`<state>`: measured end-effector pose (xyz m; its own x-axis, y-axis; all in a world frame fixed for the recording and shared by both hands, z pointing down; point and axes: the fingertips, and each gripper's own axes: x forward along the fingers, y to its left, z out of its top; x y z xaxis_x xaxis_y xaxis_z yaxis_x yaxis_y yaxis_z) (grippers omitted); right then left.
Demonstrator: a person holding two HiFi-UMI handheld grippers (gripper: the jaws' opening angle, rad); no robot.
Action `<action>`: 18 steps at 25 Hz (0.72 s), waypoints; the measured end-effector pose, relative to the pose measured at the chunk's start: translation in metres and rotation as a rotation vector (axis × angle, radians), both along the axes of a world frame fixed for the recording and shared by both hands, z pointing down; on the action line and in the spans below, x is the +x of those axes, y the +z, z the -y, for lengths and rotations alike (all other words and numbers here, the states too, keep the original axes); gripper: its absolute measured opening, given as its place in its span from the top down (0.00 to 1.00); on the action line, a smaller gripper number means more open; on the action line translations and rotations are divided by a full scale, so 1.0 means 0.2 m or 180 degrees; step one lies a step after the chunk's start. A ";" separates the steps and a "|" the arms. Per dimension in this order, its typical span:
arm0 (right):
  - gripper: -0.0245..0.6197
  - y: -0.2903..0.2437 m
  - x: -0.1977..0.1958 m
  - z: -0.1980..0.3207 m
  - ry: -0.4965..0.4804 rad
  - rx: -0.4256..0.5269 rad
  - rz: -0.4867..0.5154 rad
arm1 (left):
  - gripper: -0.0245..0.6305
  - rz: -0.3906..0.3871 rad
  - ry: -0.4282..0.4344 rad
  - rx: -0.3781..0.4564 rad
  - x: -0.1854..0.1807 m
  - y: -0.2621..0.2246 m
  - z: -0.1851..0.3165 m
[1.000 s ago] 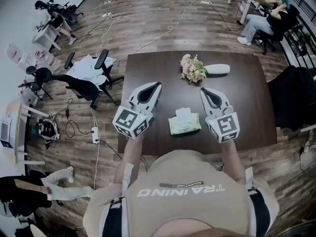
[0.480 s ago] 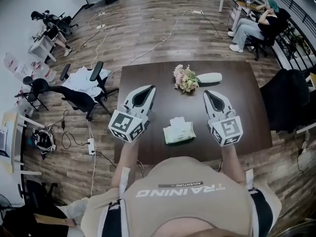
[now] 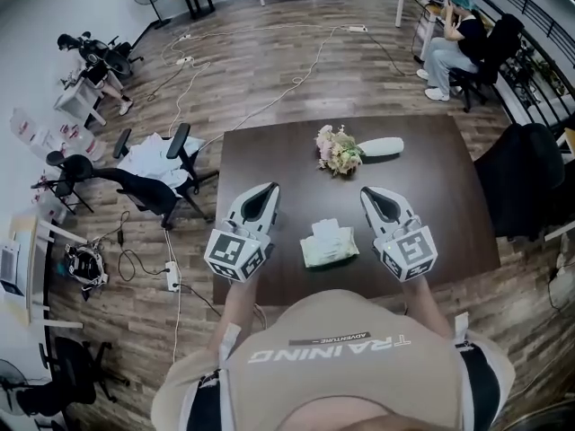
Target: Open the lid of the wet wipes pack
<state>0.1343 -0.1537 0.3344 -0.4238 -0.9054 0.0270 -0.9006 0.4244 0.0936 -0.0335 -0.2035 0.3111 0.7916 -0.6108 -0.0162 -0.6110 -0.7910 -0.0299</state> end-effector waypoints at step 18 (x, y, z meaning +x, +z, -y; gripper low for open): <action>0.94 0.01 0.00 -0.05 -0.0057 -0.0047 0.0078 | 0.95 0.0021 0.0097 -0.0046 0.05 0.03 -0.12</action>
<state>0.1335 -0.1428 0.3355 -0.4407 -0.8971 0.0298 -0.8948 0.4417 0.0652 -0.0228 -0.1788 0.3166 0.8099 -0.5866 -0.0023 -0.5865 -0.8096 -0.0223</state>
